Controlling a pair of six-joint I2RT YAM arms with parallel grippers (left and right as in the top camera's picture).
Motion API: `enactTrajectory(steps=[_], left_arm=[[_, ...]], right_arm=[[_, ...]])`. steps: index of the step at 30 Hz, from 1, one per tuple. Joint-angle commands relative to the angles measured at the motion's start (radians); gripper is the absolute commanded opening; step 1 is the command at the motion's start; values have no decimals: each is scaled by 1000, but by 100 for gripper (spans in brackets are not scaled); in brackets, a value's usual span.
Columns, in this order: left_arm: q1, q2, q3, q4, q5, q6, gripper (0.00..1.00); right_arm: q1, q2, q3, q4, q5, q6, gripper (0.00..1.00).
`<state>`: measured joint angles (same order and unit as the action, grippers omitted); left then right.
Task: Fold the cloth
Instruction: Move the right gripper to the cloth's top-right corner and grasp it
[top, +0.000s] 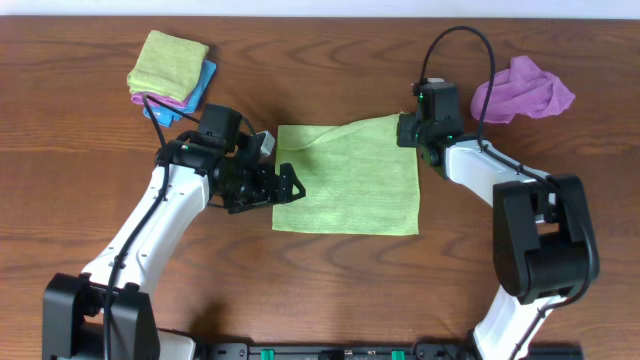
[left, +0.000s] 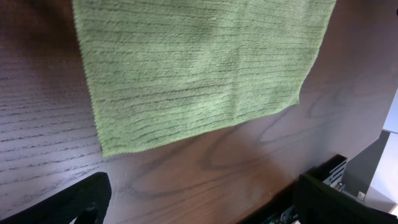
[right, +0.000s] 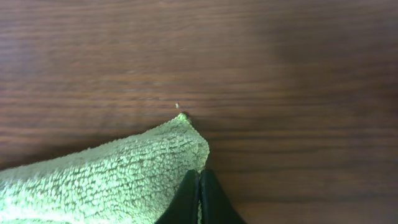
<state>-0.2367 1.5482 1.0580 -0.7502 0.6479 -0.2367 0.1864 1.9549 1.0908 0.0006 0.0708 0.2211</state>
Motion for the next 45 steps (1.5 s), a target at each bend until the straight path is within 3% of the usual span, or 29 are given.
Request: enactTrajectory(steps=[1,3,9,13,20,25,33,45], left_arm=[[3,-13,23,7,-1,-7,95],[3,-13,23,10,-1,-8,95],[3,-13,23,27,-1,-21,95],[3,-13,23,78,0,-69,95],[3,-13,23,237,0,-175,95],[3,-13,23,304,-1,-199,99],[55,-13,26,330,4,-199,95],[211,-13,31,333,79,-198,95]], right_arm=[[5,11,2,-3,92,53,20],[5,11,2,-3,96,55,39],[4,-23,2,-5,135,55,59],[5,-104,2,-13,45,55,61],[47,-190,2,-46,-356,112,60],[150,-113,2,-16,-366,187,62],[214,42,2,108,-363,401,63],[214,45,8,120,-463,429,62]])
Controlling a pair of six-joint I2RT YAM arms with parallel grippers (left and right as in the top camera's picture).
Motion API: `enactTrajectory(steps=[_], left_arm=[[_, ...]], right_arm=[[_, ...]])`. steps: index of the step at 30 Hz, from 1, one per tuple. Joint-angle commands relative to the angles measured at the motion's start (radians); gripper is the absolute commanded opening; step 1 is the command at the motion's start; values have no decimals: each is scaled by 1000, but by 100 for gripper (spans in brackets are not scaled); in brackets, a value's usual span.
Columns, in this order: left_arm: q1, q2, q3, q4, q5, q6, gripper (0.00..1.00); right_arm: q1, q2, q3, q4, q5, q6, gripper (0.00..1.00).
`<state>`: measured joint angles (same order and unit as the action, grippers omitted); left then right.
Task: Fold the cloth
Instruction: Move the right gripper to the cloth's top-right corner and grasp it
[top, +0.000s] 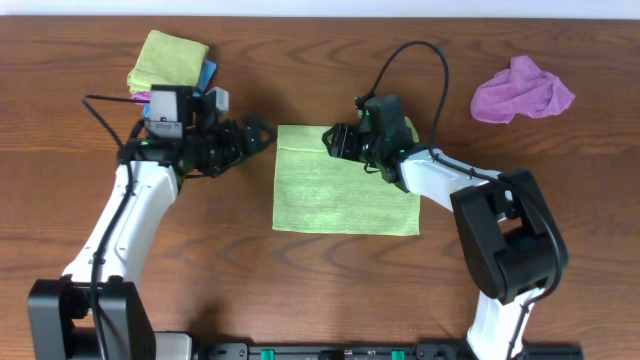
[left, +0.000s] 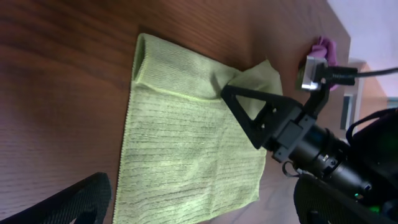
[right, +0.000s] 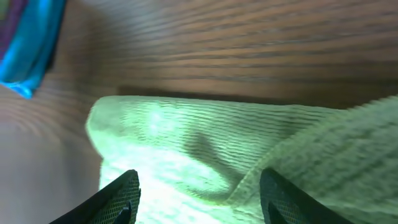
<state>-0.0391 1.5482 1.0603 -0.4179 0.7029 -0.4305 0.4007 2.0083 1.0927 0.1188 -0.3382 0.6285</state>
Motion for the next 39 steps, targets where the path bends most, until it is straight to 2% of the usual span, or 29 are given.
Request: enactTrajectory(steps=[1,4,12,18,24,31,32,36,39], left_arm=[[13,-13,29,0,23,-4,95],[13,-13,28,0,23,-4,95],[13,-13,29,0,20,-4,95],[13,-13,28,0,21,-4,95],[13,-13,28,0,21,-4,95],[13,-13,28,0,20,-4,95],[13,-13,29,0,20,-4,95],[13,-13,28,0,20,-3,95],[13,-13,28,0,20,0,95]], right_arm=[[-1,-17,8,1,-63,22,62],[0,-48,9,-9,-86,23,62],[26,-69,8,-170,-84,28,63],[58,-58,8,-167,24,28,64],[57,-12,8,-108,39,28,63],[57,-9,8,-40,107,2,50],[57,-9,8,-40,116,-3,46],[57,-3,8,-39,132,-16,41],[57,17,8,-24,149,-16,32]])
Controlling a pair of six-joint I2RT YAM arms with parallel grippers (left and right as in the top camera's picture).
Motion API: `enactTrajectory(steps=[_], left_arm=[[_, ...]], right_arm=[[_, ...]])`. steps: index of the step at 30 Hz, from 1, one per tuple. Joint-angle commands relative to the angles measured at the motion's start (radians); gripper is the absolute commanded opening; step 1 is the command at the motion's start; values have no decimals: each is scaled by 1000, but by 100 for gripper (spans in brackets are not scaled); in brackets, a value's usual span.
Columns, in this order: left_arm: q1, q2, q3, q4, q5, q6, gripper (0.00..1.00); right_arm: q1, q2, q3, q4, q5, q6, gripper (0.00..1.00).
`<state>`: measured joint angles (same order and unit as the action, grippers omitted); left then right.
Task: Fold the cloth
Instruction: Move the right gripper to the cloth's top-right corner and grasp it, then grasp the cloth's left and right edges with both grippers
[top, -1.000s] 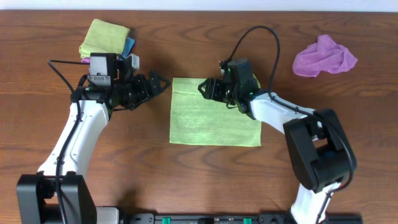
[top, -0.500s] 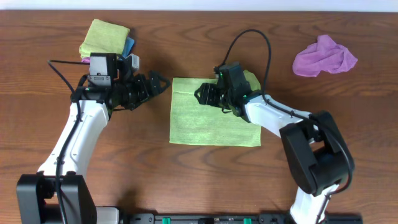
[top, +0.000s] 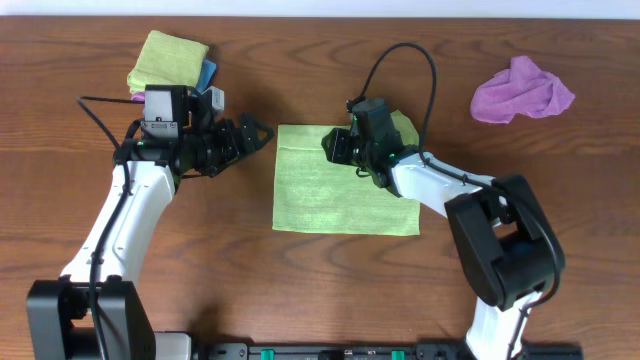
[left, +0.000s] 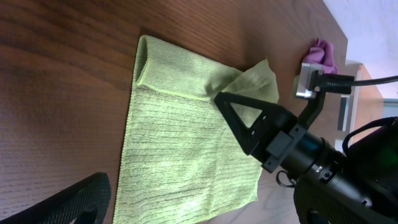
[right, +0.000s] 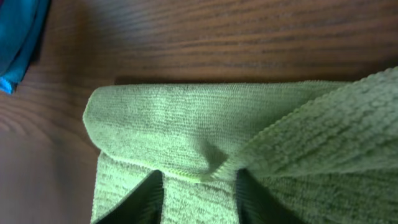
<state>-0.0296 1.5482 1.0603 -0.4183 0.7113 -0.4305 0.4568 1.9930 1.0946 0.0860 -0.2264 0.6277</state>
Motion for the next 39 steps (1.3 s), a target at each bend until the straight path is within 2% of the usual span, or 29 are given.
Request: enactTrajectory(steps=[1,5,12,14,19,22,25,31,36,39], left_arm=[[3,-13,28,0,12,2,95],[3,-13,28,-2,12,4,95],[3,-13,28,-30,12,21,95],[3,-13,28,-31,12,27,95],[3,-13,28,-30,11,27,95],[3,-13,28,-31,11,26,95],[3,-13,28,-61,-9,26,95],[3,-6,3,-156,-68,33,95],[0,33,-42,-157,-55,33,95],[-6,78,-71,-154,-27,33,95]], right_arm=[[1,40,6,24,40,-16,27],[1,81,7,158,44,-16,8],[-1,115,9,286,114,-16,4],[-6,107,14,301,95,-16,9],[-40,-7,45,302,31,-29,35],[-66,-111,61,161,34,-61,46],[-104,-223,64,-82,34,-83,58],[-179,-396,64,-506,15,-137,66],[-235,-429,63,-819,8,-163,70],[-254,-429,53,-933,-14,-188,72]])
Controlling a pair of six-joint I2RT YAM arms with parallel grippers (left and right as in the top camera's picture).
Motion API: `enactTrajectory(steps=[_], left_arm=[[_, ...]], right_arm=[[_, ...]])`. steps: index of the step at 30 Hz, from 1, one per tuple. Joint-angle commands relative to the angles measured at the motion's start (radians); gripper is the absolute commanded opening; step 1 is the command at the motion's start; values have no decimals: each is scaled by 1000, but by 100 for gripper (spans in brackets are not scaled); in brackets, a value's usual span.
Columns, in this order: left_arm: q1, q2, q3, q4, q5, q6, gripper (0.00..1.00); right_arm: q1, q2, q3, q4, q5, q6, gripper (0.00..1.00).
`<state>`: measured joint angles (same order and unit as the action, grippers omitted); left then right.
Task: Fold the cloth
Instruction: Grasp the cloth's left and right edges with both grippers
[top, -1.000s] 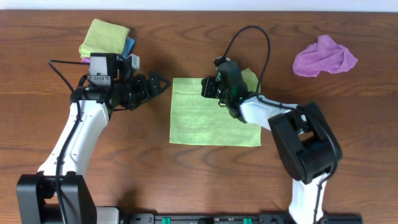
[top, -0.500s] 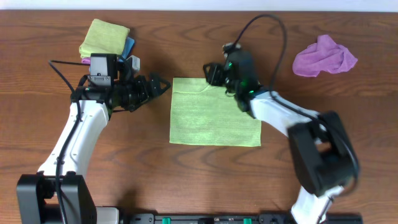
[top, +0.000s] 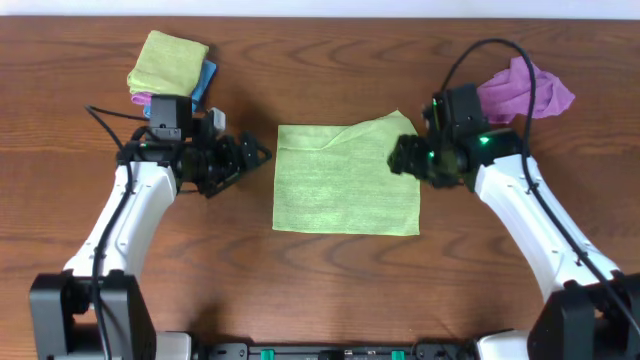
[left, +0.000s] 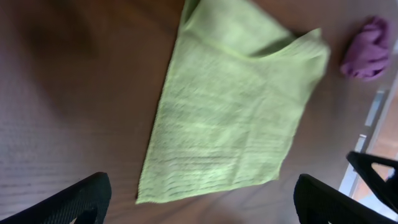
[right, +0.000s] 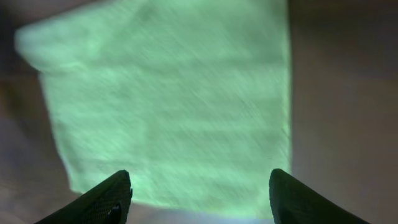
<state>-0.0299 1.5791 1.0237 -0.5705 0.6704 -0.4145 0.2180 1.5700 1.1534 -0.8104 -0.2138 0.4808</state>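
Note:
The light green cloth (top: 345, 185) lies spread at the table's middle, with a narrow fold along its far edge and its far right corner (top: 397, 124) slightly raised. My left gripper (top: 255, 155) hovers open just left of the cloth's far left corner; in its wrist view the cloth (left: 230, 106) lies ahead of the wide-apart fingers (left: 68, 199). My right gripper (top: 400, 160) is open at the cloth's right edge, above it. Its wrist view is blurred and shows the cloth (right: 168, 106) beyond the fingers (right: 93, 199).
A stack of folded cloths (top: 170, 65), green on top of pink and blue, sits at the far left behind my left arm. A crumpled purple cloth (top: 525, 90) lies at the far right, also seen from the left wrist (left: 367, 40).
My right gripper was open over the middle of the cloth's far edge and is now back at the right edge, still open. My left gripper has shifted slightly nearer the cloth.
First my right gripper was shut on the cloth's far right corner, with the left open at the left edge. Then the right stood open over the far edge's middle, which showed a narrow fold, and the left was off to the left. Now both flank the cloth, open.

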Motion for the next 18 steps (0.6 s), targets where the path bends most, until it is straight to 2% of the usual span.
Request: enactTrajectory(steps=[1,18], left_arm=[[-9,63,-39,-2,17,17,95],[-122,269,-40,2,78,6,95]], right_arm=[[-17,-6,-8,-61,-26,-42,72],[-71,-6,-64,-185,-94,-64,72]])
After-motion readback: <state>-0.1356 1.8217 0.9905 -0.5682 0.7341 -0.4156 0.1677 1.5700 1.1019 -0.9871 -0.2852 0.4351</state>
